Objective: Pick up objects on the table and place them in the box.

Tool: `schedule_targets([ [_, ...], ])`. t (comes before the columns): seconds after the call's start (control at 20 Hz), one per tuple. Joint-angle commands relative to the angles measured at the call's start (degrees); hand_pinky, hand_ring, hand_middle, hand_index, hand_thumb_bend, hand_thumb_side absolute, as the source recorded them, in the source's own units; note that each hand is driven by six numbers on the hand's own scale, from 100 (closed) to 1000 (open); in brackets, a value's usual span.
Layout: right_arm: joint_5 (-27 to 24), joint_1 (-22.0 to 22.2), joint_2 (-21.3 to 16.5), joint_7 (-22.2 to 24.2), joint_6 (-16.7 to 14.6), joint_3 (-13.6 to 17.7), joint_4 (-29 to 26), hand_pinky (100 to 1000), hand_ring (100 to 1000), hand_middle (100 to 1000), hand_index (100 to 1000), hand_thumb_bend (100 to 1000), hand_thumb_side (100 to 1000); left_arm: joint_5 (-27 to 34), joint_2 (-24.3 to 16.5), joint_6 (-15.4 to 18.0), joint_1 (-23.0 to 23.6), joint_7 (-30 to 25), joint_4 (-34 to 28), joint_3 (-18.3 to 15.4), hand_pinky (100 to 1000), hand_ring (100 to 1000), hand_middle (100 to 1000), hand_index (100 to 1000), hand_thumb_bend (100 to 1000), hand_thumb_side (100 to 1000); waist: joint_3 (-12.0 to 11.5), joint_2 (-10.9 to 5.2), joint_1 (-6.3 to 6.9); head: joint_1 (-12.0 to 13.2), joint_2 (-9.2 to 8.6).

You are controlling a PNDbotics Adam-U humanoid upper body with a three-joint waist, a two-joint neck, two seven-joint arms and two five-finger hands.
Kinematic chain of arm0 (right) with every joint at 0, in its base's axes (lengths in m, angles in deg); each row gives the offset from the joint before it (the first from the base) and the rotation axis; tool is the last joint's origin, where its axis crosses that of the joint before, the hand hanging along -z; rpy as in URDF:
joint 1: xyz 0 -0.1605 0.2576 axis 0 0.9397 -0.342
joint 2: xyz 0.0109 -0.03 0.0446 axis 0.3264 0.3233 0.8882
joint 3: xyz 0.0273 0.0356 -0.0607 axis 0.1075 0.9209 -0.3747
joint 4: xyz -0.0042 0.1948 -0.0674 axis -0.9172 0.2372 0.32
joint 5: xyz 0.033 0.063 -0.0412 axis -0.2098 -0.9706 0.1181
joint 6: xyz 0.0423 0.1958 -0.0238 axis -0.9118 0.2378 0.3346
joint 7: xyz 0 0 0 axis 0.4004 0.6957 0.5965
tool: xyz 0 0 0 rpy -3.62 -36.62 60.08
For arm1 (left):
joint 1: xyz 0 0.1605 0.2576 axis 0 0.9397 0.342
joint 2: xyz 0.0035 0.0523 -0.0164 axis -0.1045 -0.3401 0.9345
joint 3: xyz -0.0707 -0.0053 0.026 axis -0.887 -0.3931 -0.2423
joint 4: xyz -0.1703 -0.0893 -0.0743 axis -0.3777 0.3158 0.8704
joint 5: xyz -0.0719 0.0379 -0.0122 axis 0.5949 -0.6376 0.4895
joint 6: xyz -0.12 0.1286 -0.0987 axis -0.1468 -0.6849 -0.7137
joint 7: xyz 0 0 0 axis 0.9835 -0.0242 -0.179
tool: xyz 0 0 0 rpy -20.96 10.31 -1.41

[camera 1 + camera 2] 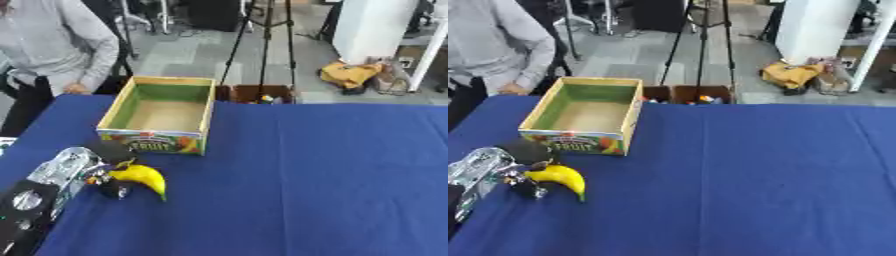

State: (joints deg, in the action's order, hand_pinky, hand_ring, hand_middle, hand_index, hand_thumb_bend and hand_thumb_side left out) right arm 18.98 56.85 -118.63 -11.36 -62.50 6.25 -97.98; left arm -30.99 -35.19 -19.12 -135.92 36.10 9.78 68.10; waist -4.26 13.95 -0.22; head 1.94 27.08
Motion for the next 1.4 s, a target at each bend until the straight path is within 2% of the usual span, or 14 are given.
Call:
schedule_targets([
  [0.05, -0.25, -0.33, -1.28, -0.09, -0.29, 0.5, -0.47, 760, 816, 787, 819, 100, 923, -0.92, -0.55, 0.19, -0.53, 0.95, 0.47, -0.18, 433, 703, 765, 815, 100, 244, 0.18, -0.84, -0.21, -0.07, -0.77],
  [0.25, -0.4, -0.29, -1.27, -0.1, -0.36, 0.57, -0.47, 760, 816, 787, 819, 100, 924, -1.46, -0.43, 0.25, -0.52, 2.47, 0.67, -0.28, 385, 656, 739, 788, 100, 223, 0.27, -0.86, -0.2, -0.23, -0.9],
  [0.6, -0.5, -0.04, -1.31, -0.15, -0.34, 0.64, -0.47, 760, 816, 787, 819, 100, 924, -1.38, -0.54, -0.43, -0.47, 3.5, 0.96, -0.57, 352, 620, 718, 771, 100, 256, 0.18, -1.23, -0.09, -0.35, -0.5],
  [1.4, -0.88, 0.55, -1.85, -0.3, -0.36, 0.75, -0.47, 760, 816, 788, 819, 100, 921, 0.75, -3.49, -2.22, -0.73, -1.97, -5.79, 0.69, 355, 612, 706, 757, 100, 256, -0.53, -2.68, 0.42, -0.36, 0.63],
])
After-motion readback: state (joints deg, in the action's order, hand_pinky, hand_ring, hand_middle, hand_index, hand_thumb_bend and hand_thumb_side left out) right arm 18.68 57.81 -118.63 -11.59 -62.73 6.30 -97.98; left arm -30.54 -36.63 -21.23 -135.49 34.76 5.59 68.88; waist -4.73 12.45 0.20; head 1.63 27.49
